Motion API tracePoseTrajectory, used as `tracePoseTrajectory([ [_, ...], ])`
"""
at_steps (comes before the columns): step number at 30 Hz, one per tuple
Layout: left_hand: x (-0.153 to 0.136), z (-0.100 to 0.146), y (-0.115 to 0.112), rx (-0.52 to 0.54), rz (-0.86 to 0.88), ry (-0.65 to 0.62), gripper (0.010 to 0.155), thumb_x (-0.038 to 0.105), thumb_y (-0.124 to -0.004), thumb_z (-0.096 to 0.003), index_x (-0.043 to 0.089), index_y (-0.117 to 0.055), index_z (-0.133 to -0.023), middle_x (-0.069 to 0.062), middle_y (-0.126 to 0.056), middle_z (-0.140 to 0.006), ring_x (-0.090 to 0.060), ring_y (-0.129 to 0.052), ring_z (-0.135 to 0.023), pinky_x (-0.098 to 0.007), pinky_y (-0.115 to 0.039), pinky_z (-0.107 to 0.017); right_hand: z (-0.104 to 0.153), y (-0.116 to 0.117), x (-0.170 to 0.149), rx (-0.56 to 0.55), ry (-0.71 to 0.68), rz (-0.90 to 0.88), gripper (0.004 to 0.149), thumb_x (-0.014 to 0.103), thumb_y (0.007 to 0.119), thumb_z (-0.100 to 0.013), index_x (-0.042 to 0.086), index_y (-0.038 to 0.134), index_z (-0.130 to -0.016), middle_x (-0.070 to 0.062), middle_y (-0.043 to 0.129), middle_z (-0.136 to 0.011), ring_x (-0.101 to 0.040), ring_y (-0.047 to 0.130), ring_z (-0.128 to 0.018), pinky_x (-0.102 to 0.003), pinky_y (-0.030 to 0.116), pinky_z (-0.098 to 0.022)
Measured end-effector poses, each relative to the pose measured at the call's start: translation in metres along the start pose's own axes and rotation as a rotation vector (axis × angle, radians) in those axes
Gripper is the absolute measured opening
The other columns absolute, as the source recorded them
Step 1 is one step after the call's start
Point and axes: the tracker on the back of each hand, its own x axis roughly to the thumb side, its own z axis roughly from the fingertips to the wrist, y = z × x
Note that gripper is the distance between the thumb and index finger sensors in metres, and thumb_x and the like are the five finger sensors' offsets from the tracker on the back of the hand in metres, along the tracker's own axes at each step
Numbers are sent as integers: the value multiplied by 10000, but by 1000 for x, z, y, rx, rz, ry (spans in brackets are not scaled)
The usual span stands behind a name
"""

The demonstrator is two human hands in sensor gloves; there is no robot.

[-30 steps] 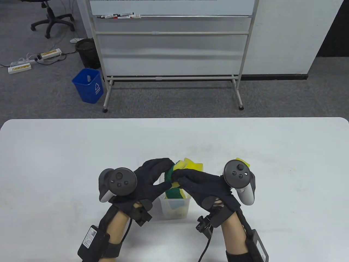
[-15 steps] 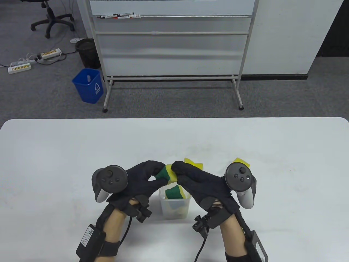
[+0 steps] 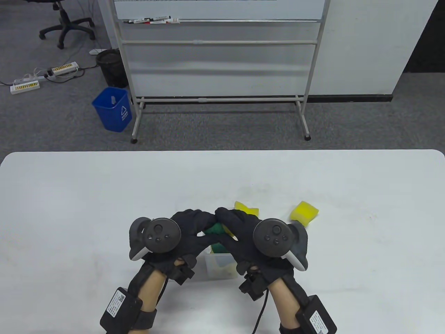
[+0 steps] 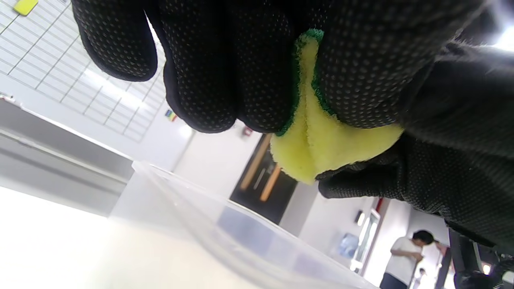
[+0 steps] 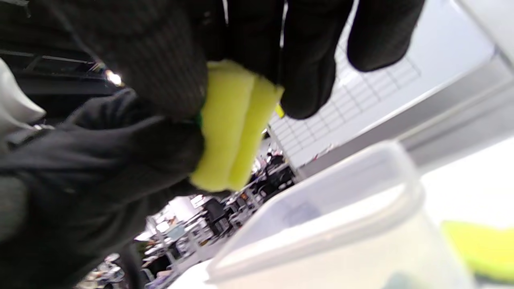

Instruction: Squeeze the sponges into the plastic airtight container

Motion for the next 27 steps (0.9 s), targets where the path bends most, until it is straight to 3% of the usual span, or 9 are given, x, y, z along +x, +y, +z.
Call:
tracePoseTrajectory([
  [6,2,0,-2,-11,-85,12,557,490,-909,-395,245,-802,-884,5,-981,-805,-277,-956,-786,-604,-736,-684,1,6,3,-88,9,106,610,359,926,-409,209,782,-982,-47,961,-799,-268,1009,-667,-563,716,-655],
  [11,-4,1,1,-9,-47,42,602,501,-862,-428,250,-740,-961,-22,-914,-933,-312,-885,-895,-620,-710,-697,1,8,-1,-115,44,117,566,366,942,-392,230,819,-928,-30,1000,-733,-242,1044,-602,-550,737,-642],
  [27,-20,5,9,53,-17,115,600,522,-808,-456,246,-720,-982,-40,-884,-968,-332,-854,-922,-624,-700,-698,-2,25,2,-46,19,217,490,388,1006,-349,241,927,-809,13,1039,-716,-292,975,-759,-588,679,-675],
])
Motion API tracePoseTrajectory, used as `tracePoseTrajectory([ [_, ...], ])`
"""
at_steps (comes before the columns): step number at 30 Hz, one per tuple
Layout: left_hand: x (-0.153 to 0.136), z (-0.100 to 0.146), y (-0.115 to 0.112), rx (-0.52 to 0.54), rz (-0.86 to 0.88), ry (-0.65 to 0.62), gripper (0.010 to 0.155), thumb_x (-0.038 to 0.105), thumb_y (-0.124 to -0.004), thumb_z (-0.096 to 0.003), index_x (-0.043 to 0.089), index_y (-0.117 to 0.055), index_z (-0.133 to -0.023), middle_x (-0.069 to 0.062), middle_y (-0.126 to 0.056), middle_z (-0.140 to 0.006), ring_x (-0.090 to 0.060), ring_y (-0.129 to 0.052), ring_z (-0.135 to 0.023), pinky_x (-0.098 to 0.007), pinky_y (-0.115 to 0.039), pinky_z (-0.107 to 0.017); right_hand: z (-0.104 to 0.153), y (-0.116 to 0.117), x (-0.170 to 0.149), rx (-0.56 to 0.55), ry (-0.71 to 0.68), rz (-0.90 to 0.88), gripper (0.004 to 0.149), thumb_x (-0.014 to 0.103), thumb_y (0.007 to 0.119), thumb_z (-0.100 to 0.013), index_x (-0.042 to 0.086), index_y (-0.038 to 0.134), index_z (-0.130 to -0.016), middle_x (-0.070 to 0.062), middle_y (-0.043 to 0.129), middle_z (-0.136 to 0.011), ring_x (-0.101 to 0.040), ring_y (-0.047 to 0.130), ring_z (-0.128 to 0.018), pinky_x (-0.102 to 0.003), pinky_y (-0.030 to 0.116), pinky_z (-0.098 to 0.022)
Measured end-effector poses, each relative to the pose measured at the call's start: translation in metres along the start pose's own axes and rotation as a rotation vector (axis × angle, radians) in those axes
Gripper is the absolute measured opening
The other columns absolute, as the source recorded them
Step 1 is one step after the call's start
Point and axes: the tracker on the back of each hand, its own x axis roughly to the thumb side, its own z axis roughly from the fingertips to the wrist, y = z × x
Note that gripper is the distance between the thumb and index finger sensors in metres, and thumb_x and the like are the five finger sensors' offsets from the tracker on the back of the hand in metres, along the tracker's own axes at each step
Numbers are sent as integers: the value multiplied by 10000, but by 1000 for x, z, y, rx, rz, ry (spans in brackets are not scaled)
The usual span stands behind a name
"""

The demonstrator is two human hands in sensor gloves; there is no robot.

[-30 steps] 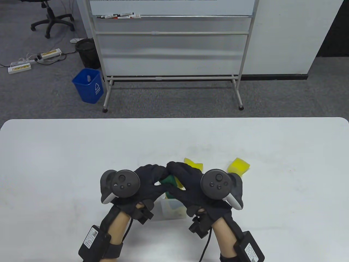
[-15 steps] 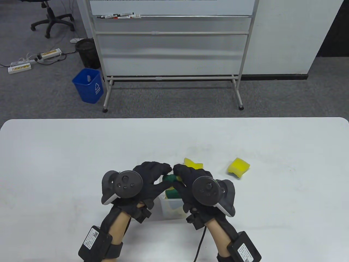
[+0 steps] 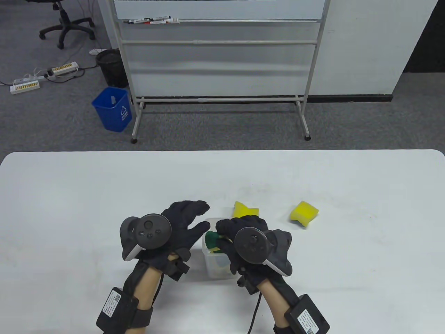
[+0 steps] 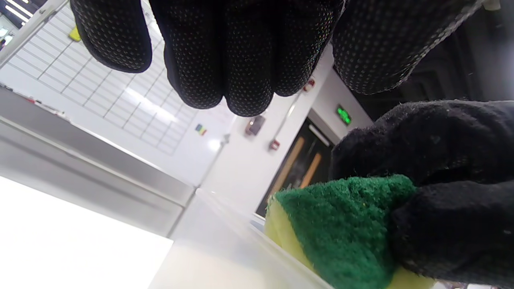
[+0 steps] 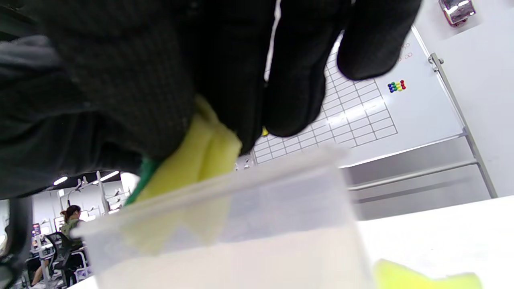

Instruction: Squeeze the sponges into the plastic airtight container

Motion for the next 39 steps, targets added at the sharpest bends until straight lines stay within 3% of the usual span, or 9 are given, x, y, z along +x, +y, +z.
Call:
tracePoseTrajectory([
  [16,-2,0,2,4,7,15,595,523,-802,-460,247,-722,-981,-39,-885,-967,-333,-854,-921,-623,-700,-697,-1,10,-4,-25,-2,14,391,424,1000,-340,276,1032,-701,30,1031,-795,-281,958,-794,-545,711,-658],
  [25,-4,1,4,6,0,28,596,525,-799,-461,248,-721,-983,-44,-882,-972,-336,-848,-926,-624,-699,-698,1,-6,-11,-91,32,-46,394,416,988,-353,268,1022,-717,16,1022,-805,-288,953,-795,-551,703,-661],
  [32,-7,1,6,-4,-16,52,603,532,-783,-468,247,-711,-994,-56,-858,-1003,-345,-827,-948,-630,-689,-703,2,-32,-46,-212,173,-124,406,412,962,-376,249,1003,-746,-13,1005,-819,-301,949,-787,-551,700,-659],
  [39,-10,1,7,-7,-30,76,623,540,-768,-475,246,-683,-1018,-71,-817,-1048,-357,-790,-983,-638,-675,-709,-1,-29,-92,-199,333,-76,446,389,908,-423,235,951,-839,-48,956,-892,-325,921,-832,-573,675,-674],
])
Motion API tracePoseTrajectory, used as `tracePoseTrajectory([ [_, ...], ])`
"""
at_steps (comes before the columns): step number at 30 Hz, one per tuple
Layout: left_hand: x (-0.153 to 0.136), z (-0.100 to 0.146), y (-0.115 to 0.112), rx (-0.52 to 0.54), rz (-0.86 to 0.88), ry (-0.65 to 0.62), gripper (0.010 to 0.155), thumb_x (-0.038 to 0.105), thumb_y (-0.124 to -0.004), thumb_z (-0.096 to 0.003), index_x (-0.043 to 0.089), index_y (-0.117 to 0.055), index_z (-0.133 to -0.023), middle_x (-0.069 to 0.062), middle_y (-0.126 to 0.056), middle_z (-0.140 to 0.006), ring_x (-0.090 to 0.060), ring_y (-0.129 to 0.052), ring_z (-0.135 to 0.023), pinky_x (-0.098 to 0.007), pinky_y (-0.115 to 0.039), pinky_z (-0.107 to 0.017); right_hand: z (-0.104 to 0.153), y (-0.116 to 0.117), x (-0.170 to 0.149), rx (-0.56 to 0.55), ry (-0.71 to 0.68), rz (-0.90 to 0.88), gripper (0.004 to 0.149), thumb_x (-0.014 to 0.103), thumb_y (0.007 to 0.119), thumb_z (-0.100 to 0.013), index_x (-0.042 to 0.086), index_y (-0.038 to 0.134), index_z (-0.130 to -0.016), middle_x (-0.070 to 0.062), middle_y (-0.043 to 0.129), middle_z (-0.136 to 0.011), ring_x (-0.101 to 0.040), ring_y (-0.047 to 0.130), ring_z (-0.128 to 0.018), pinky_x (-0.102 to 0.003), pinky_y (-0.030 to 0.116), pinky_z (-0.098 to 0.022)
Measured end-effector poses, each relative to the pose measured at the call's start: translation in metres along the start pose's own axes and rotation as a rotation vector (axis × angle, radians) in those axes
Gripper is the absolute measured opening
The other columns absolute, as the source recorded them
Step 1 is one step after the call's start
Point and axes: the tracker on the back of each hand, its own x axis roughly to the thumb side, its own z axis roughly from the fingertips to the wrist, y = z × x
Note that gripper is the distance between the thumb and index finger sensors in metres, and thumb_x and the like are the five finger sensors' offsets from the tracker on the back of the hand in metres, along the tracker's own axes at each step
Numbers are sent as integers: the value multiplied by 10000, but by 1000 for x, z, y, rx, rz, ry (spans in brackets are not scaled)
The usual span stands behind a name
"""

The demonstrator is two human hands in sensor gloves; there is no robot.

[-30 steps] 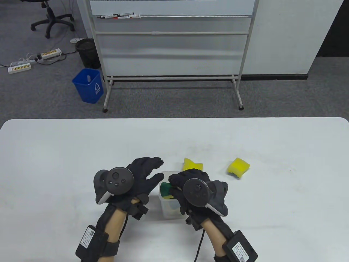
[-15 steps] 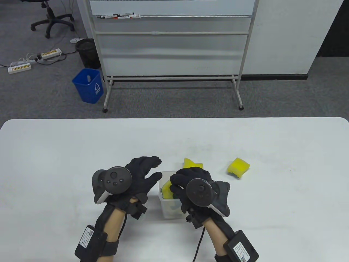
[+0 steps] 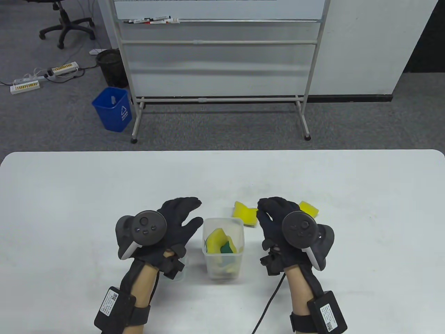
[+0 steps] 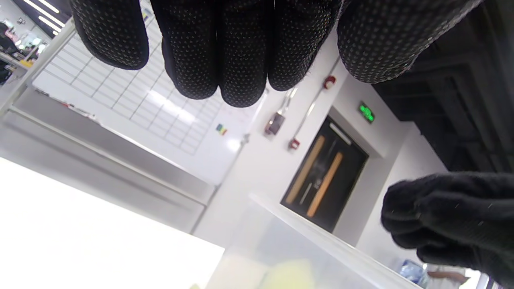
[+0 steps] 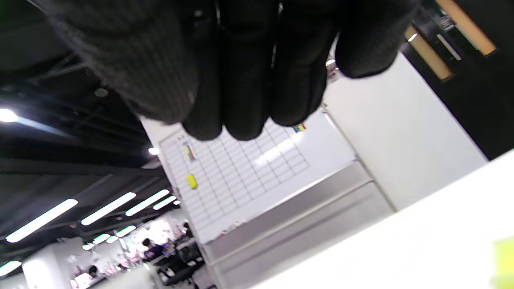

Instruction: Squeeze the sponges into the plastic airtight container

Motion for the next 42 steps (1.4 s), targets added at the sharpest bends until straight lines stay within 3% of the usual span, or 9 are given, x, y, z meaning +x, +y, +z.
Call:
tracePoseTrajectory([
  [11,-3,0,3,3,-39,16,673,554,-750,-481,261,-617,-1072,-92,-692,-1154,-375,-668,-1070,-657,-624,-731,-11,38,-55,77,156,282,580,384,865,-450,269,774,-1011,-93,723,-1102,-379,727,-1014,-608,587,-727],
  [17,-5,0,3,1,-50,27,676,558,-746,-481,264,-611,-1075,-95,-683,-1159,-373,-658,-1076,-661,-614,-734,-11,62,-98,217,286,347,617,420,824,-466,332,686,-1060,-90,484,-1202,-400,510,-1114,-631,476,-762],
  [21,-7,0,3,-14,-43,33,676,558,-743,-484,262,-609,-1077,-95,-692,-1154,-372,-674,-1067,-658,-619,-733,-9,74,-123,296,340,370,577,400,811,-472,345,725,-1040,-78,385,-1216,-388,397,-1135,-630,417,-771],
  [25,-8,0,3,-15,-44,35,676,559,-741,-485,261,-609,-1077,-96,-691,-1154,-372,-669,-1070,-658,-618,-733,-9,82,-134,368,350,314,517,398,806,-472,298,837,-978,-56,363,-1216,-381,356,-1135,-629,387,-772],
  [31,-9,0,2,-21,-43,38,675,560,-740,-484,263,-611,-1076,-91,-688,-1156,-376,-665,-1071,-659,-618,-732,-8,100,-138,454,347,423,561,392,805,-471,259,769,-1015,-34,408,-1212,-380,357,-1135,-644,373,-767],
  [42,-10,-1,0,-26,-28,34,681,562,-740,-484,262,-603,-1079,-94,-687,-1156,-379,-667,-1069,-659,-619,-732,-9,96,-135,380,324,359,634,362,817,-460,154,679,-1042,-73,529,-1180,-364,495,-1117,-657,442,-750],
])
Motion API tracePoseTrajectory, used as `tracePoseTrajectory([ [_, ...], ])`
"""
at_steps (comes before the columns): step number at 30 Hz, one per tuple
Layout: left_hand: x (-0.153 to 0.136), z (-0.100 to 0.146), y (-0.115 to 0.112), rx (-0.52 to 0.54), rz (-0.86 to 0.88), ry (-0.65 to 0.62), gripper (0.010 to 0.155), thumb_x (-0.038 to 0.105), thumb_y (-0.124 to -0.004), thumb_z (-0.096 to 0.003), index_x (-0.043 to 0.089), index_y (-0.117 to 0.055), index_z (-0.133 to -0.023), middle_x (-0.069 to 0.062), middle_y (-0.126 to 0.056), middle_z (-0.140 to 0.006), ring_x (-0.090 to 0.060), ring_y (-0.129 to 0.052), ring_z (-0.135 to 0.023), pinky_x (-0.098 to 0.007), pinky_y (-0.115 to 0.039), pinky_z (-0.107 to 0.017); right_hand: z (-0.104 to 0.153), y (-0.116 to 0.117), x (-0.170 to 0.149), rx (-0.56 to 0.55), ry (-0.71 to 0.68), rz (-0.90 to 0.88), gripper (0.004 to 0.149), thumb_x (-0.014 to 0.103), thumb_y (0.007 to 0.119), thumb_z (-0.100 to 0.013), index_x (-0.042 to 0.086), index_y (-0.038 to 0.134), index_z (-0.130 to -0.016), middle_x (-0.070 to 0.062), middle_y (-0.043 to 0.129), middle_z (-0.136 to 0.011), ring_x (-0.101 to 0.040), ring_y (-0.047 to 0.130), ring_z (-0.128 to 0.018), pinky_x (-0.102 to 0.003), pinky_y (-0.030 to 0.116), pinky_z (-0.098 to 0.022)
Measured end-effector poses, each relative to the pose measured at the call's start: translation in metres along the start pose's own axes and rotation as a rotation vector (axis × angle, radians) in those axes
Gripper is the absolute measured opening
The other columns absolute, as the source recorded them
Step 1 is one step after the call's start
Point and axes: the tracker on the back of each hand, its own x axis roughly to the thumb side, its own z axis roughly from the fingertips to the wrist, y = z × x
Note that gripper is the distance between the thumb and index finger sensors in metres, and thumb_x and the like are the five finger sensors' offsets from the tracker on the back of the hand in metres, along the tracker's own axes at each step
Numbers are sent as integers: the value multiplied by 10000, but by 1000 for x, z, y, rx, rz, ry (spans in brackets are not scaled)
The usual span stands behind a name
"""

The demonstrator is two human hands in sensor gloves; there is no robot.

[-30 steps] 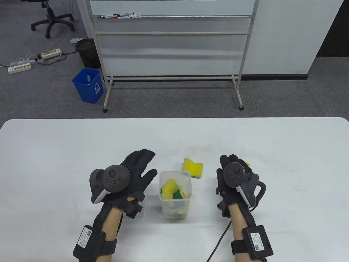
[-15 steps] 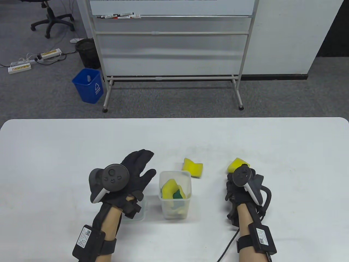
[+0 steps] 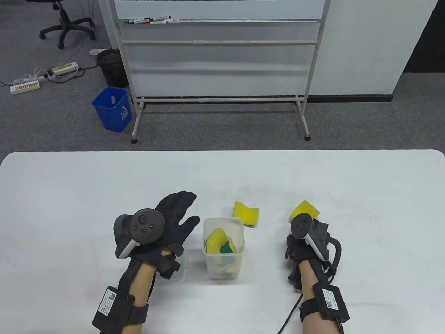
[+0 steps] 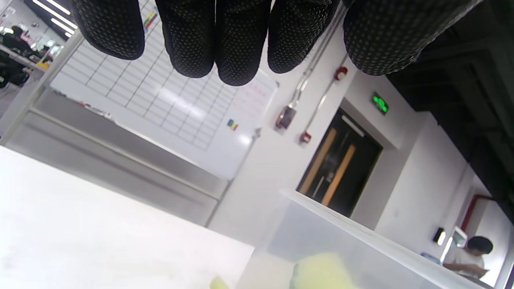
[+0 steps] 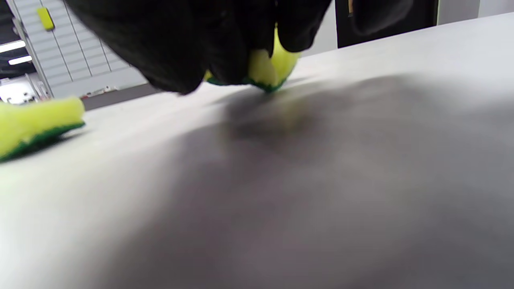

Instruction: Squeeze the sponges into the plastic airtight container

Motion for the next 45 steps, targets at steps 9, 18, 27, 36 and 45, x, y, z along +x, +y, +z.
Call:
tracePoseTrajectory([
  [9,1,0,1,14,97,-14,676,555,-748,-484,256,-609,-1074,-86,-699,-1148,-374,-676,-1065,-656,-625,-731,23,-56,22,-99,-189,-600,595,343,820,-457,139,734,-1010,-108,614,-1148,-374,621,-1077,-635,527,-735],
  [18,10,1,1,33,201,-31,740,557,-755,-484,205,-525,-1093,-100,-684,-1143,-379,-688,-1054,-646,-635,-729,71,-115,72,-105,-565,-875,543,337,828,-461,151,807,-971,-103,723,-1110,-360,736,-1032,-640,572,-722],
  [27,15,2,2,10,426,-63,744,581,-762,-477,199,-551,-1080,-105,-729,-1106,-380,-750,-1008,-627,-673,-714,112,-123,122,141,-911,-1015,518,345,831,-470,166,841,-956,-82,760,-1104,-351,726,-1041,-652,569,-727],
  [36,7,0,-3,1,697,-73,620,511,-799,-481,189,-663,-993,-57,-873,-950,-319,-891,-859,-568,-742,-677,114,-109,137,286,-967,-1064,531,371,827,-476,184,830,-973,-56,765,-1107,-324,722,-1040,-629,596,-723],
  [45,13,0,-5,62,589,-71,534,471,-848,-448,190,-755,-892,-12,-965,-776,-261,-976,-697,-528,-801,-629,117,-116,128,60,-835,-1024,485,465,840,-455,198,951,-845,-58,921,-958,-327,910,-855,-588,678,-671],
])
